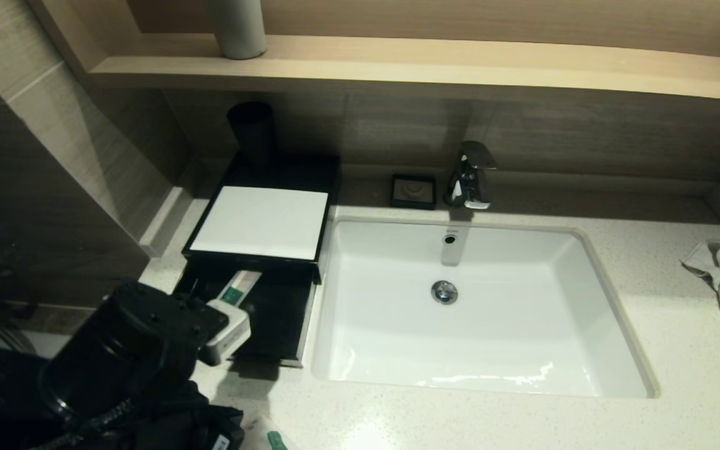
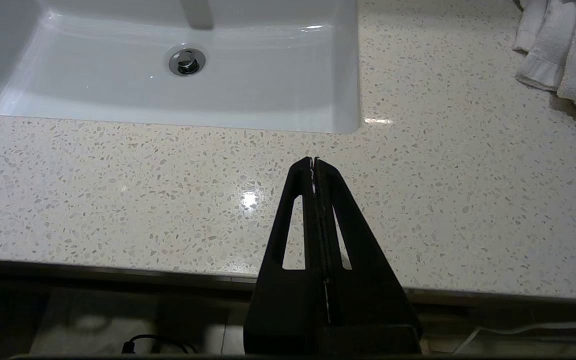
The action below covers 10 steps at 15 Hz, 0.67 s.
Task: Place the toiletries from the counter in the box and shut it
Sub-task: Pick up the bathroom toiletry
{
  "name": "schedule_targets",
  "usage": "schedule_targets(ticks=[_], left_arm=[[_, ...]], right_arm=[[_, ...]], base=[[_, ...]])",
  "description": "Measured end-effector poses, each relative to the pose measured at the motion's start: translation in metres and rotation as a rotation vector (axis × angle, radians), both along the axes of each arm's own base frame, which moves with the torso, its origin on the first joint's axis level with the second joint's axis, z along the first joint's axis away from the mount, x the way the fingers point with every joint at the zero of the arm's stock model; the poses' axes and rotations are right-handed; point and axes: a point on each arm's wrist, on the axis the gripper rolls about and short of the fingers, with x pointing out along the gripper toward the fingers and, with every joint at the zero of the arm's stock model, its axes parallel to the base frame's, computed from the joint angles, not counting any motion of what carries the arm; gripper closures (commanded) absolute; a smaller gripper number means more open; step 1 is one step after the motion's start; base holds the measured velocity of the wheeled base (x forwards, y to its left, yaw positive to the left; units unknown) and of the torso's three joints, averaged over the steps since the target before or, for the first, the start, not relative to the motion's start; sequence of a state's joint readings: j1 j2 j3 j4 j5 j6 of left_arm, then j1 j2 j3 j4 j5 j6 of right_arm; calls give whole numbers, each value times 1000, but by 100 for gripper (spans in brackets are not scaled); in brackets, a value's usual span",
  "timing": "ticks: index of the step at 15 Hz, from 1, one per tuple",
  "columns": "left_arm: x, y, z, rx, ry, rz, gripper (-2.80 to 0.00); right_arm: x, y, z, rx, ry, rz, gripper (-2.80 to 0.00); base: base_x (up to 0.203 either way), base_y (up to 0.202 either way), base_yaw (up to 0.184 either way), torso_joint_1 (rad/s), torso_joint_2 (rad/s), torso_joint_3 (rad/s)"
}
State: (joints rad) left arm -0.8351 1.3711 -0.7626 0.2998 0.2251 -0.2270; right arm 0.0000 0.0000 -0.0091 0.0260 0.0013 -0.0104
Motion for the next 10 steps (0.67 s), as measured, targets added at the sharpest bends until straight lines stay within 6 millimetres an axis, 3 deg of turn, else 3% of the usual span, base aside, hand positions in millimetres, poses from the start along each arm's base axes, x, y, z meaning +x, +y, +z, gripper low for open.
schedule_targets(ticks=[10], left_arm=[[2,-9,-9,112,64,-49,0]], right_arm=[[0,0,0,0,0,0,0]], base=[[0,0,0,0,0,0]])
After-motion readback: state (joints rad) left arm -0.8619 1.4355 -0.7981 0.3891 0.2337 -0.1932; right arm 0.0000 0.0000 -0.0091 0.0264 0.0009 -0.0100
